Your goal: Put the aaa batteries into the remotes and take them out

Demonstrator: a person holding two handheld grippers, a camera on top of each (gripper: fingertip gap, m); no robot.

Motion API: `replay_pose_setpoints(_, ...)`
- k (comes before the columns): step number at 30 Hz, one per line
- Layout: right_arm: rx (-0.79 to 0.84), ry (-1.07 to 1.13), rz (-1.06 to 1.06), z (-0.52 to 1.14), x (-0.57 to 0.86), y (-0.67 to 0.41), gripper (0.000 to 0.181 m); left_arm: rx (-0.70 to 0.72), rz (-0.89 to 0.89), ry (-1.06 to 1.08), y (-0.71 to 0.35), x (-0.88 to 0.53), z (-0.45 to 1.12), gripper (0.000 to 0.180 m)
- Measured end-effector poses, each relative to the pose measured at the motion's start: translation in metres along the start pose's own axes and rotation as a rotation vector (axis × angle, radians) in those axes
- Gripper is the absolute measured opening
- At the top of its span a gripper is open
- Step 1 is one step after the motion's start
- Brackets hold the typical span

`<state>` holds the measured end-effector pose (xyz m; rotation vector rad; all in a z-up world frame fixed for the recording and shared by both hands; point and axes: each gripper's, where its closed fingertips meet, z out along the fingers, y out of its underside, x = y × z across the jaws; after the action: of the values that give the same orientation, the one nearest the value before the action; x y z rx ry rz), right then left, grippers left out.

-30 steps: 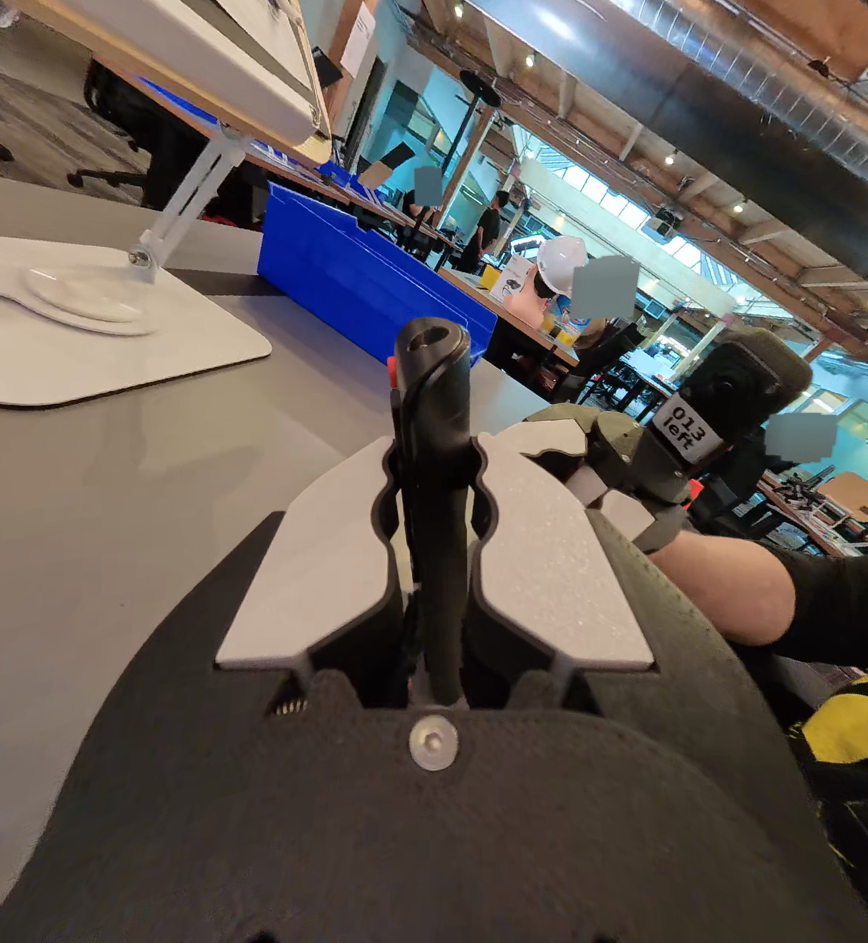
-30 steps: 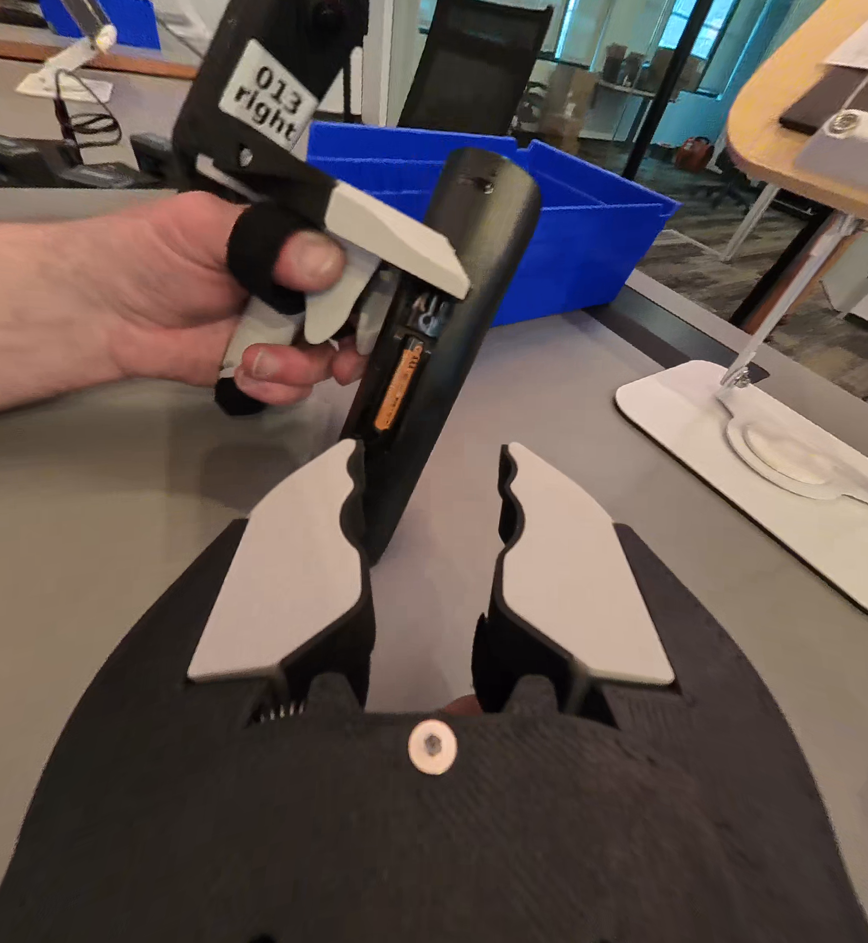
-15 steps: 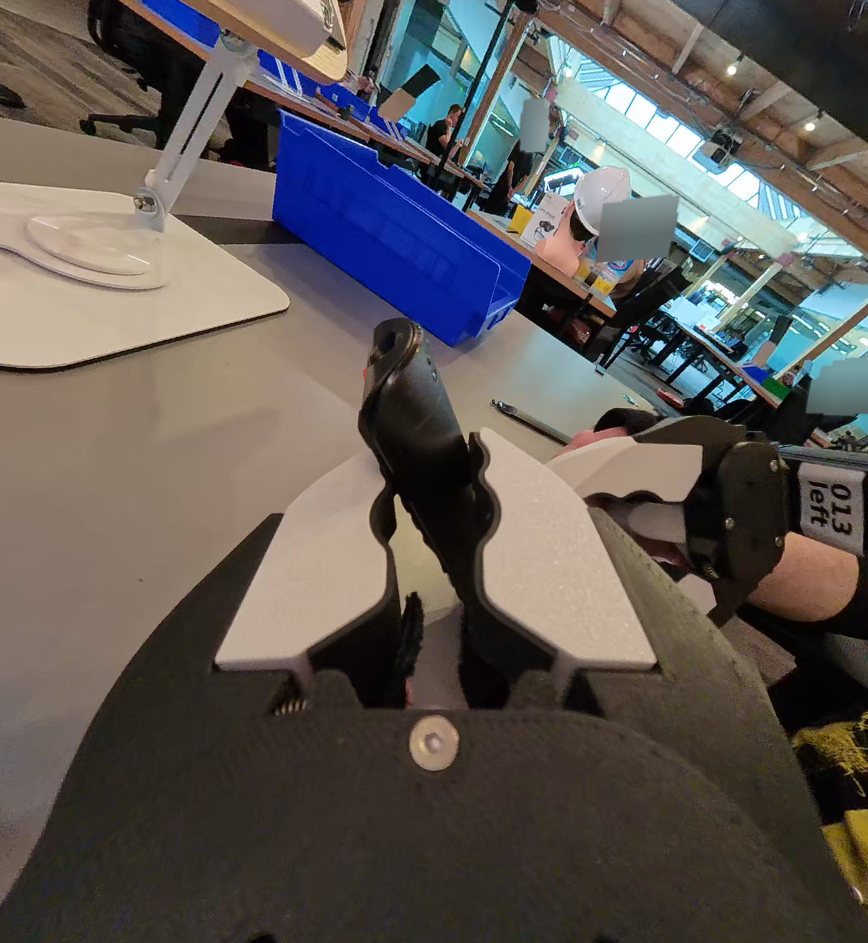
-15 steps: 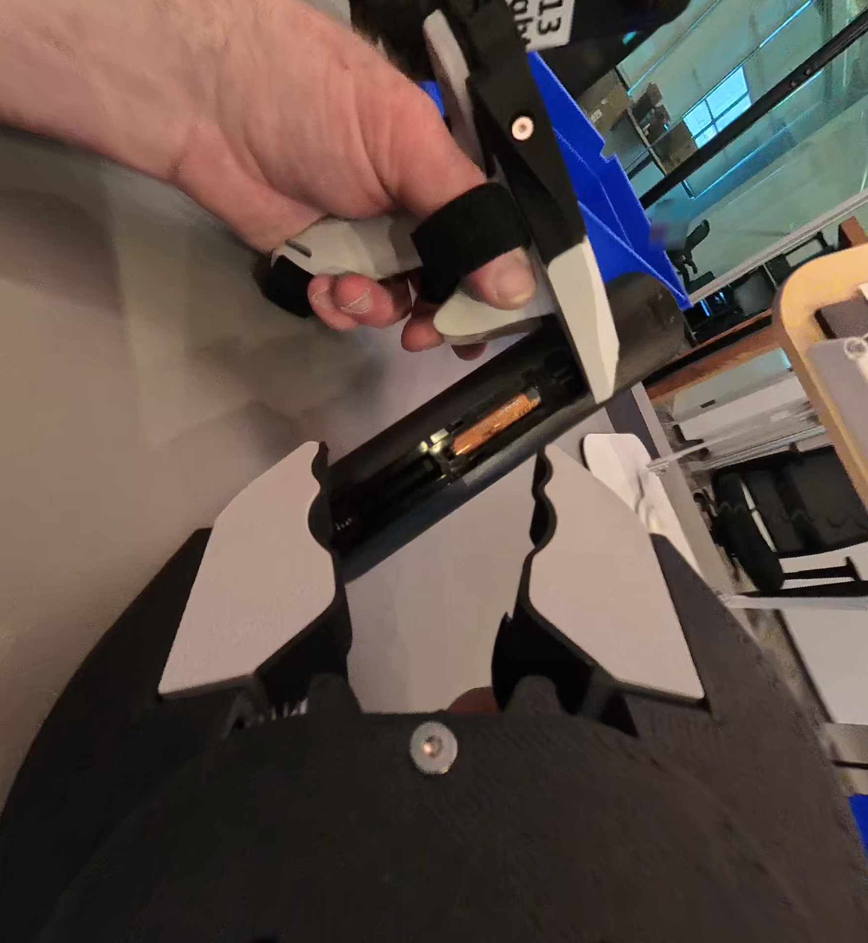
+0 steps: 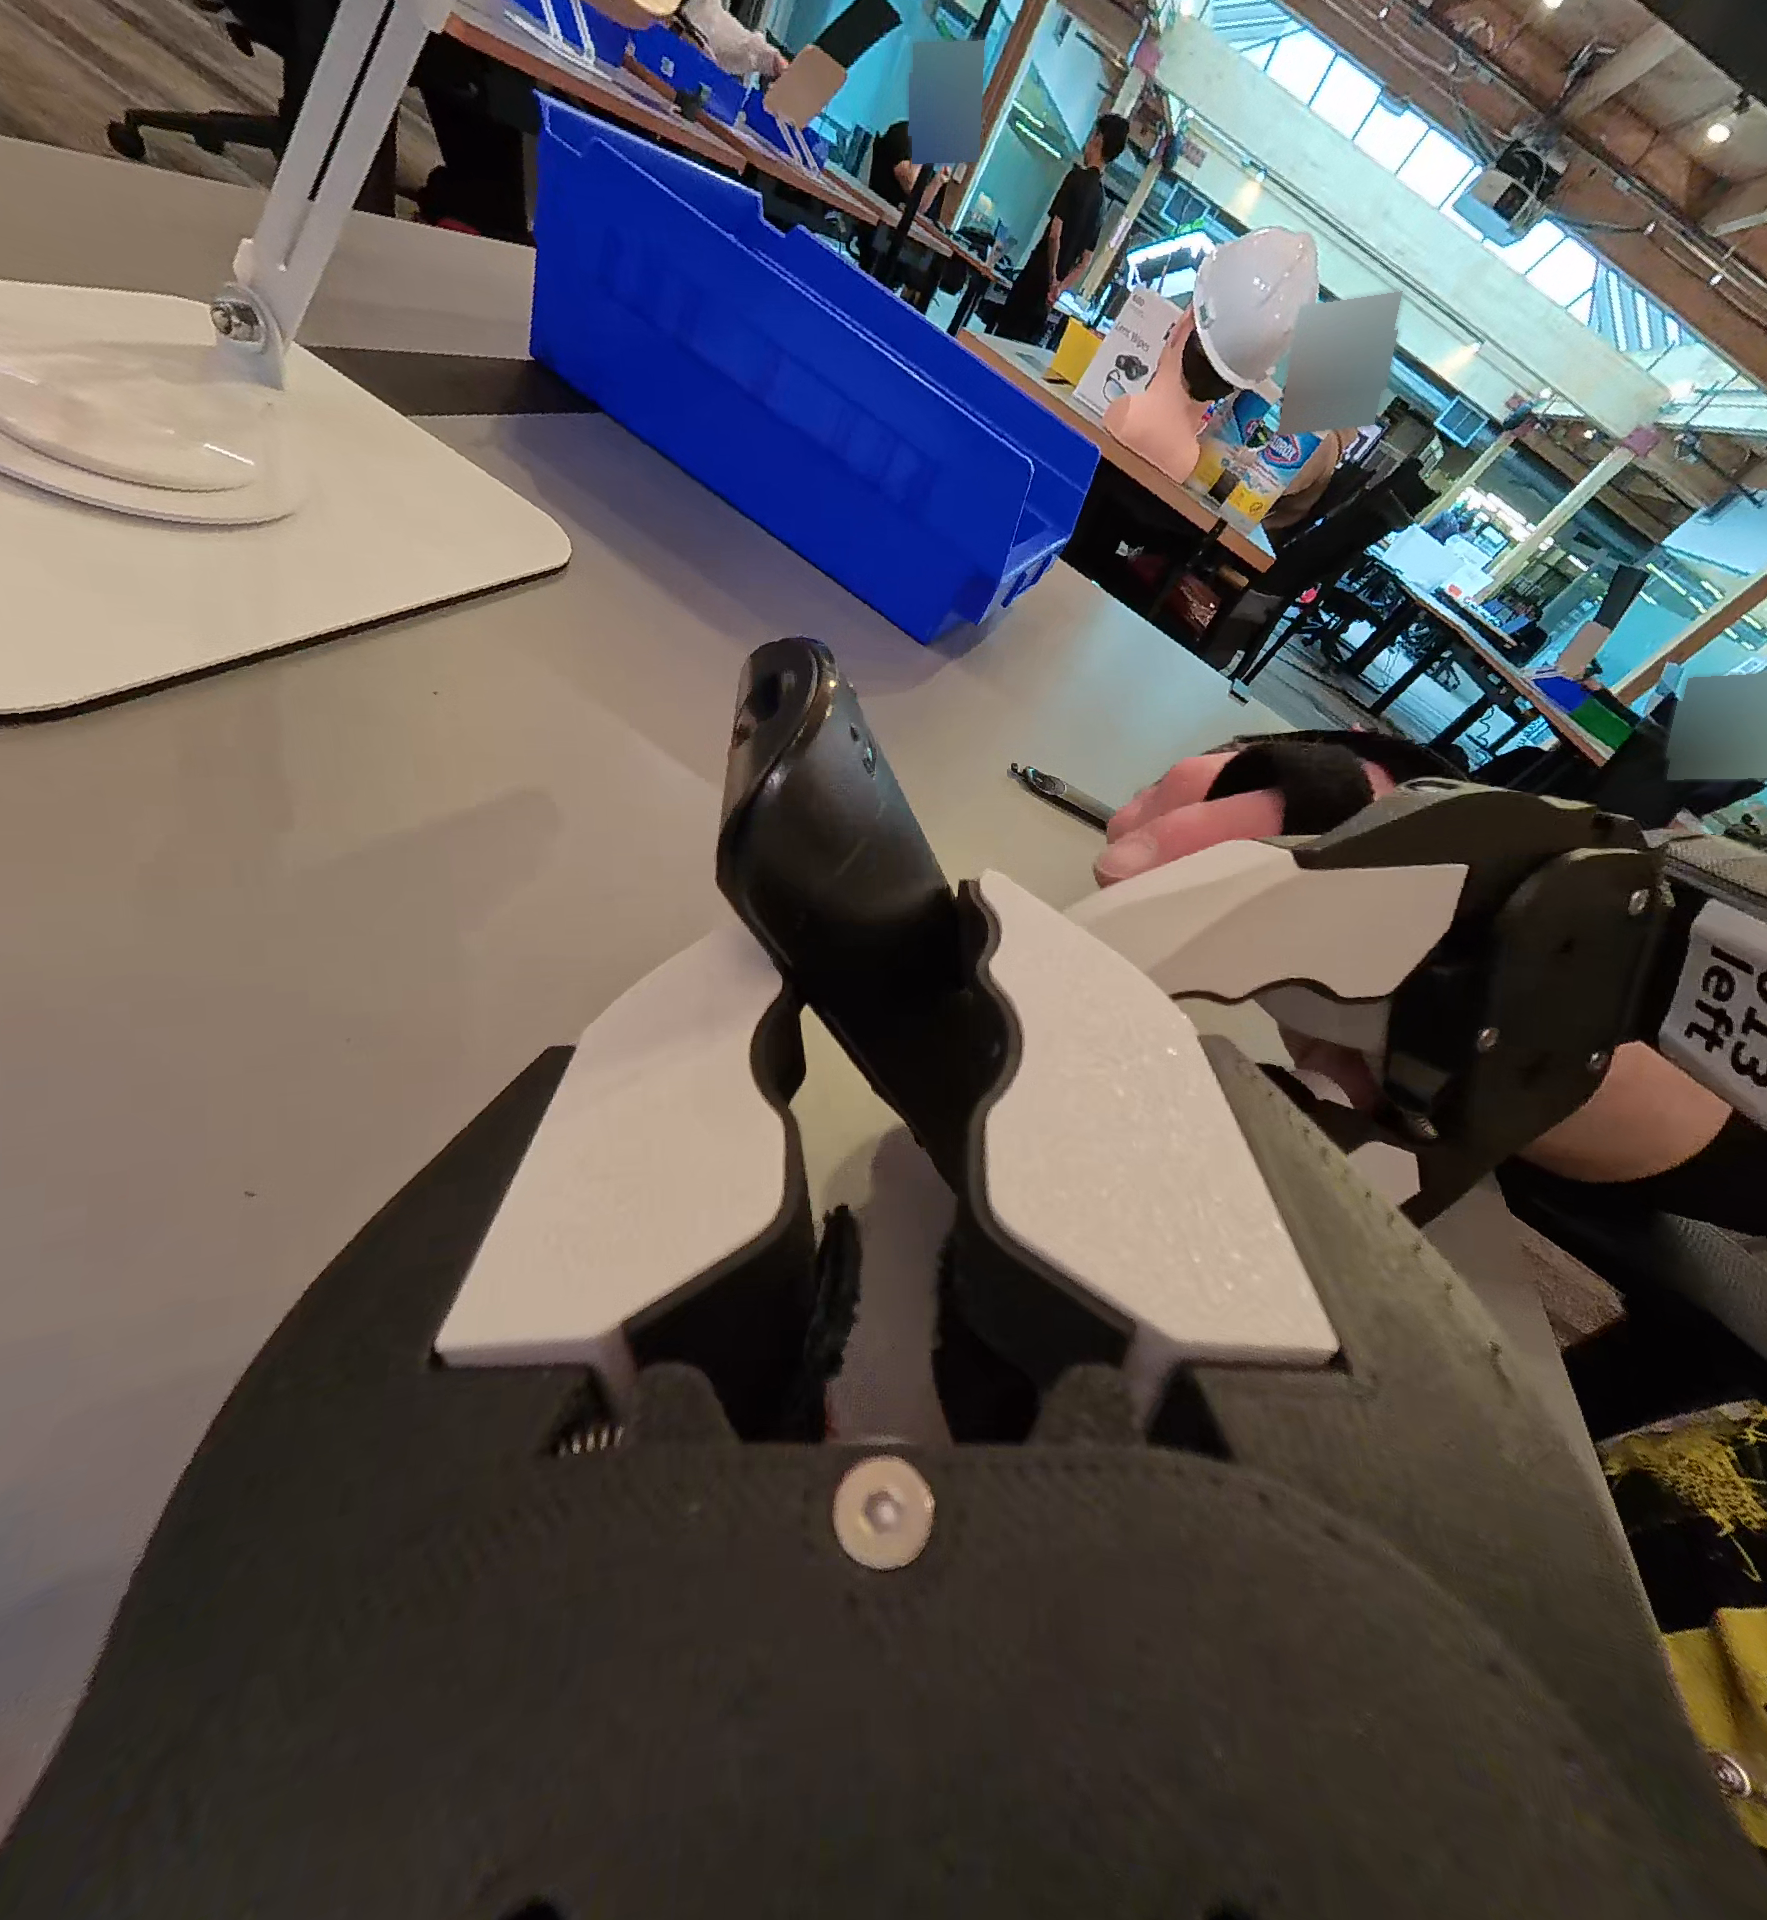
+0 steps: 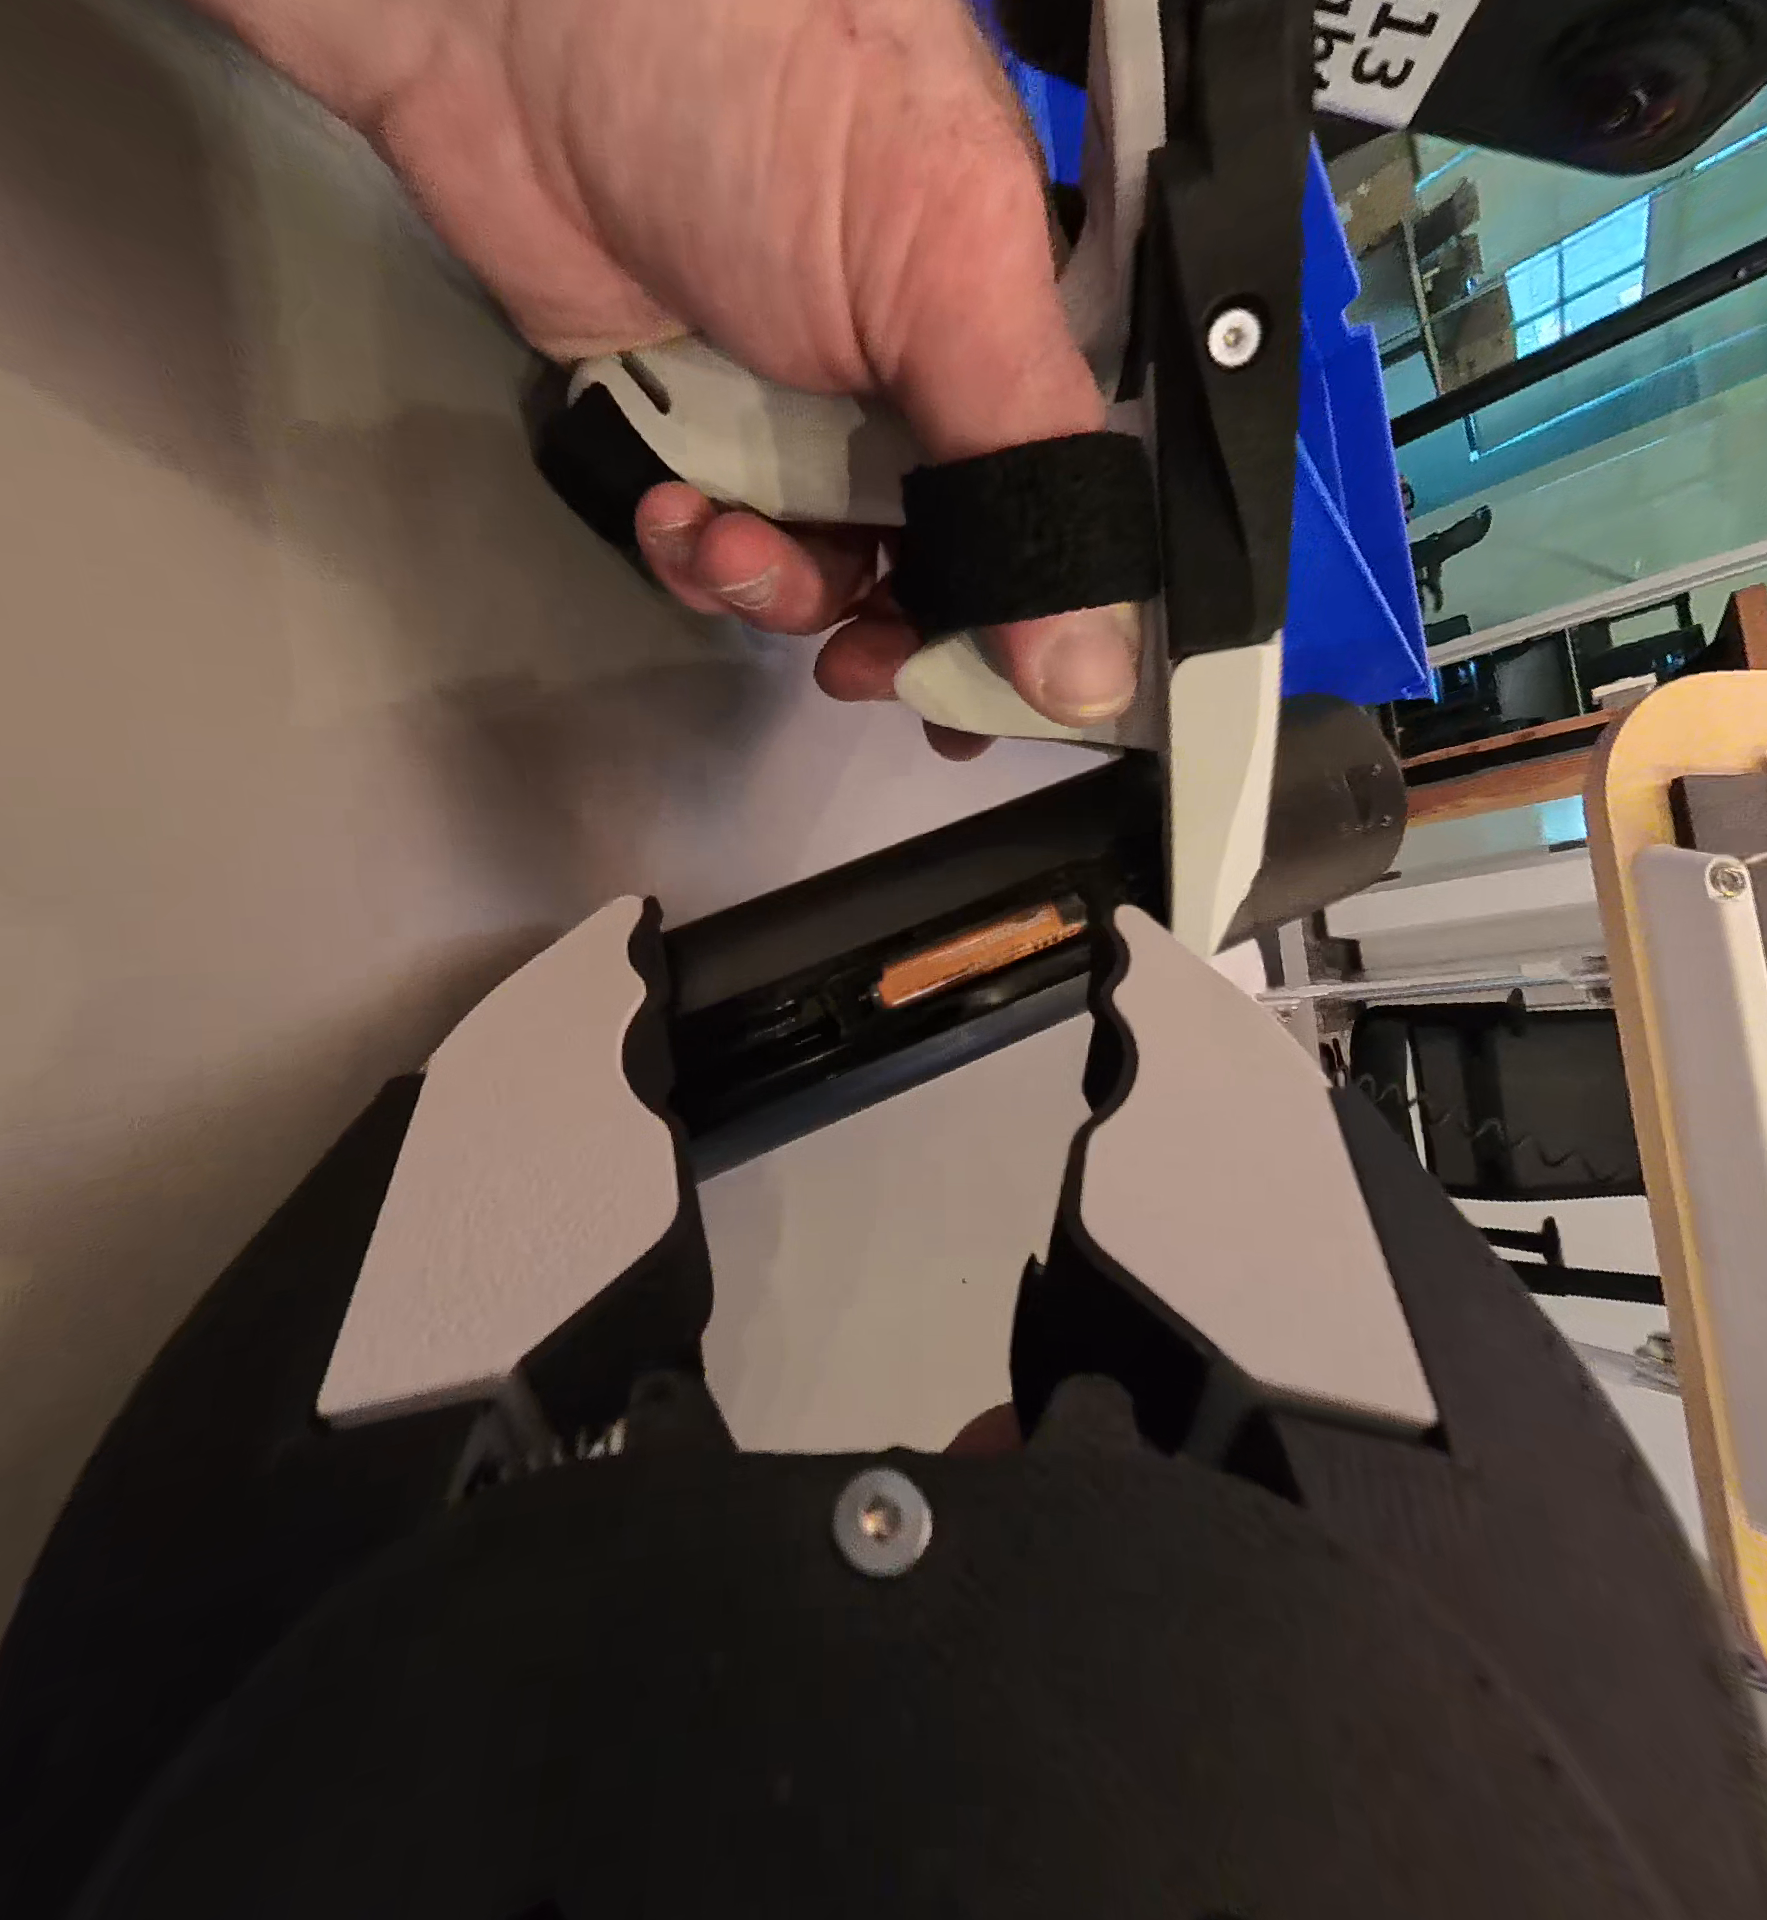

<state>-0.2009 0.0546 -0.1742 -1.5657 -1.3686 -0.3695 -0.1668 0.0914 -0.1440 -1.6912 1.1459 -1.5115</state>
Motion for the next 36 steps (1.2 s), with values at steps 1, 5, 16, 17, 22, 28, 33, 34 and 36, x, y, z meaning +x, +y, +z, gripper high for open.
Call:
replay_pose_setpoints(1, -0.006, -0.022, 0.001, 0.001, -0.001, 0.001, 0.078, -0.001, -0.002, 0.002, 0.000, 0.000, 0.001, 0.029)
replay_pose_setpoints(5, -0.024, -0.065, -0.036, 0.003, -0.001, 0.003, 0.079, -0.002, -0.021, -0.003, 0.000, -0.003, 0.001, 0.028)
replay_pose_setpoints(16, -0.026, -0.060, -0.068, 0.005, 0.002, 0.009, 0.072, -0.034, -0.030, -0.041, 0.004, -0.008, 0.005, 0.028)
replay_pose_setpoints(17, -0.019, -0.053, -0.076, 0.005, 0.003, 0.009, 0.069, -0.034, -0.027, -0.045, 0.004, -0.008, 0.005, 0.028)
replay_pose_setpoints(22, -0.016, -0.088, -0.040, 0.006, 0.002, 0.012, 0.069, -0.053, -0.050, -0.058, 0.006, -0.012, 0.006, 0.028)
replay_pose_setpoints(28, -0.040, -0.111, -0.063, 0.001, 0.001, 0.016, 0.048, -0.064, -0.065, -0.083, 0.008, -0.016, 0.008, 0.028)
replay_pose_setpoints(33, -0.031, -0.170, -0.005, -0.007, -0.009, 0.021, 0.045, -0.009, -0.060, -0.079, 0.000, -0.016, 0.004, 0.027)
replay_pose_setpoints(34, -0.035, -0.167, -0.007, -0.009, -0.007, 0.021, 0.048, -0.002, -0.049, -0.066, -0.001, -0.014, 0.004, 0.027)
replay_pose_setpoints(36, -0.036, -0.108, 0.004, -0.011, 0.001, 0.018, 0.081, 0.013, -0.007, -0.026, -0.004, -0.006, 0.004, 0.027)
